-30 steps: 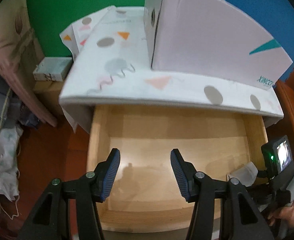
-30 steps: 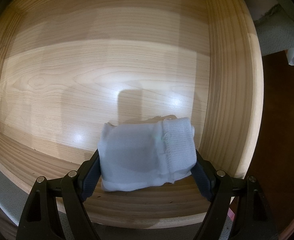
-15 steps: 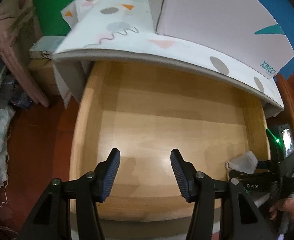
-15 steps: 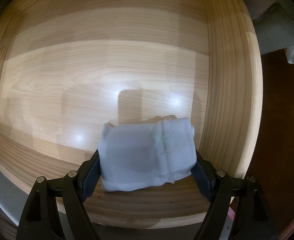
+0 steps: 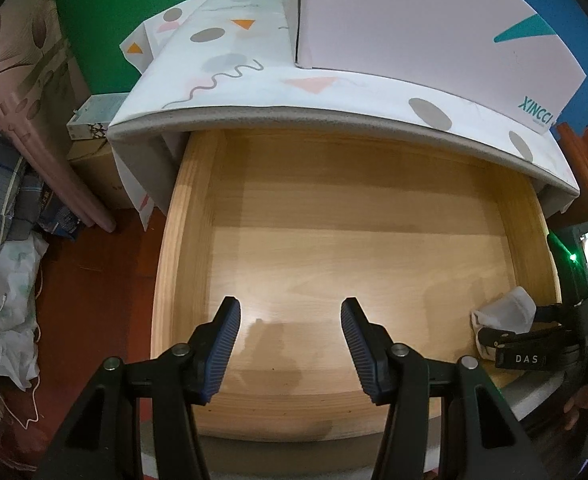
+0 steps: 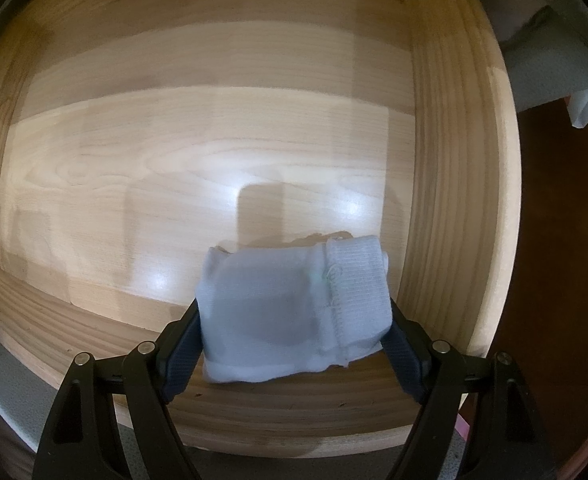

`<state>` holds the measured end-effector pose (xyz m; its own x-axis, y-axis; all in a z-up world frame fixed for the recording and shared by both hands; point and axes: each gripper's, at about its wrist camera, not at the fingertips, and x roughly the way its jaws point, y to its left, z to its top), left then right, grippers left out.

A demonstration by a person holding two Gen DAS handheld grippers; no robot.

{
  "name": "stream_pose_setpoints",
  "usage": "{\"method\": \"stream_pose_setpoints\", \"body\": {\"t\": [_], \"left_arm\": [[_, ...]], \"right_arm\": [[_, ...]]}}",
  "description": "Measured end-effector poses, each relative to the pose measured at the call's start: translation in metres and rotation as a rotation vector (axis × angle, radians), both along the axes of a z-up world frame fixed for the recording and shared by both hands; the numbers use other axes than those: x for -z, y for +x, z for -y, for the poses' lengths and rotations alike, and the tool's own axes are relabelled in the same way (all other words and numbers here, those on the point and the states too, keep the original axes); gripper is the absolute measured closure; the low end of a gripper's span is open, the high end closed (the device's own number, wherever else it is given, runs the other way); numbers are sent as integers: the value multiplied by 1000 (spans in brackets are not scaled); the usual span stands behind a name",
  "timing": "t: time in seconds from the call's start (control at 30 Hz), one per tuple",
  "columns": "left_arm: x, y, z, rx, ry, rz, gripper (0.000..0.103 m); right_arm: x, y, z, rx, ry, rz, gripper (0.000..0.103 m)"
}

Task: Take underwear out of drawer
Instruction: 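Lift the white rolled sock with the right tool up to the white box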

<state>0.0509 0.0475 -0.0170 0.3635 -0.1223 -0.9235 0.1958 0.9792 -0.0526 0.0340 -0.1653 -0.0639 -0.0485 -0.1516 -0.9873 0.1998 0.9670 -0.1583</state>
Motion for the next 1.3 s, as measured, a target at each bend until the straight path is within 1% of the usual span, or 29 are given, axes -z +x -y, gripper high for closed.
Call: {"method": "stream_pose_setpoints", "body": {"t": [0.27,0.5,0.67,0.8,0.97,1.07,1.3], "left_arm": [[-2,0,-8,-26,-33,-3,49],[-3,0,-9,-32,-29,6,49],[-4,-1,-8,-32,-22,12,49],[-4,0,-10,-39,-26,9,49],[-5,0,-12,-48,-27,9,49],[-5,0,-11,-46,-29,9,49],[-5,-2,-13,-51,-30,15,49]], "right_arm": [[-7,-2,-11,-32,-13,30,27],[-24,-9,-8,-24,-1,77,27],[-53,-12,-8,-32,-2,132,27],[-73,-18,-13,-58,-7,156,27],[-98,-30,-17,-62,29,190,27],[-114,-33,-15,-79,30,212,27],[-164,-38,-10,-94,34,292,27]]}}
